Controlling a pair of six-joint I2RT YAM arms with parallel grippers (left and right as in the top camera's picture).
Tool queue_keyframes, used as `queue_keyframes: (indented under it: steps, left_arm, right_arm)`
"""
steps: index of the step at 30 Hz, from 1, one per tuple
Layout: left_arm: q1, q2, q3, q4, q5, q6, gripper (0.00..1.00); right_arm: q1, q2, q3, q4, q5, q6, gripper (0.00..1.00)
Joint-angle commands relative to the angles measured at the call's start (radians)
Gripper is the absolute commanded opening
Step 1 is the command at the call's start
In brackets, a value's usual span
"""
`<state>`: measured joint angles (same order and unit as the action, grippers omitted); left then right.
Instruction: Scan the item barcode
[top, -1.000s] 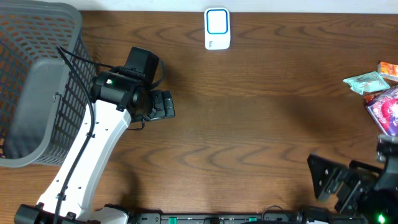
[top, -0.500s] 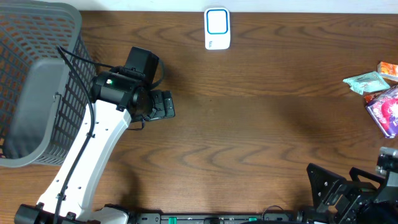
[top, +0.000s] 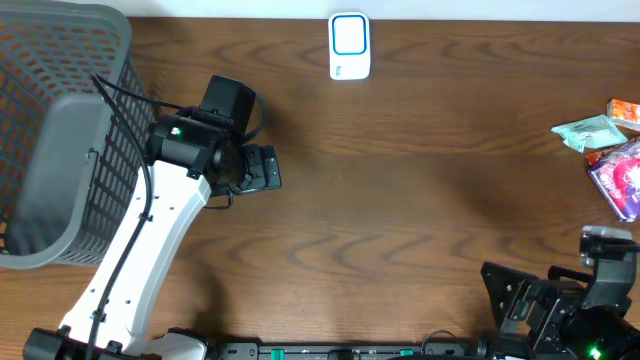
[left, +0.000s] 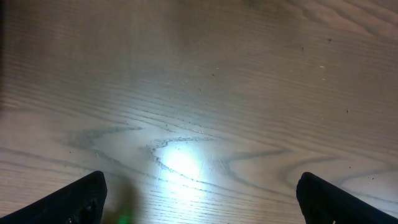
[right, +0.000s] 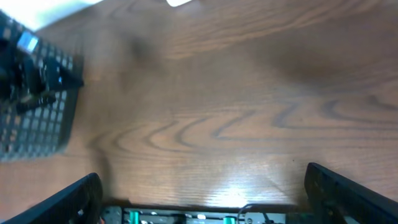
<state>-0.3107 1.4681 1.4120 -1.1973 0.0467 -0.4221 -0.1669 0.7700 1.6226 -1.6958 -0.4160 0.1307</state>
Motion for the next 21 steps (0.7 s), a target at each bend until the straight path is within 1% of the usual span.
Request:
queue_keyframes:
  steps: [1, 6, 13, 17, 19, 21]
  left_arm:
    - [-0.003, 0.002, -0.004, -0.003, -0.009, 0.006, 0.98]
    - [-0.003, 0.002, -0.004, -0.003, -0.009, 0.006, 0.98]
    - [-0.003, 0.002, -0.004, -0.003, -0.009, 0.006, 0.98]
    - [-0.003, 0.002, -0.004, -0.003, -0.009, 0.006, 0.98]
    - [-0.003, 0.002, -0.004, -0.003, -0.009, 0.006, 0.98]
    - [-0.003, 0.002, -0.004, -0.003, -0.009, 0.006, 0.98]
  right_arm:
    - [0.013, -0.004, -0.008, -0.002, -0.078, -0.134, 0.99]
    - [0.013, -0.005, -0.008, -0.002, -0.112, -0.155, 0.99]
    - [0.013, -0.007, -0.008, -0.002, -0.109, -0.163, 0.99]
    - [0.037, -0.008, -0.017, 0.002, -0.101, -0.162, 0.99]
    - [0.059, -0.021, -0.034, 0.032, -0.087, -0.162, 0.99]
    - [0.092, -0.056, -0.073, 0.103, -0.056, -0.162, 0.99]
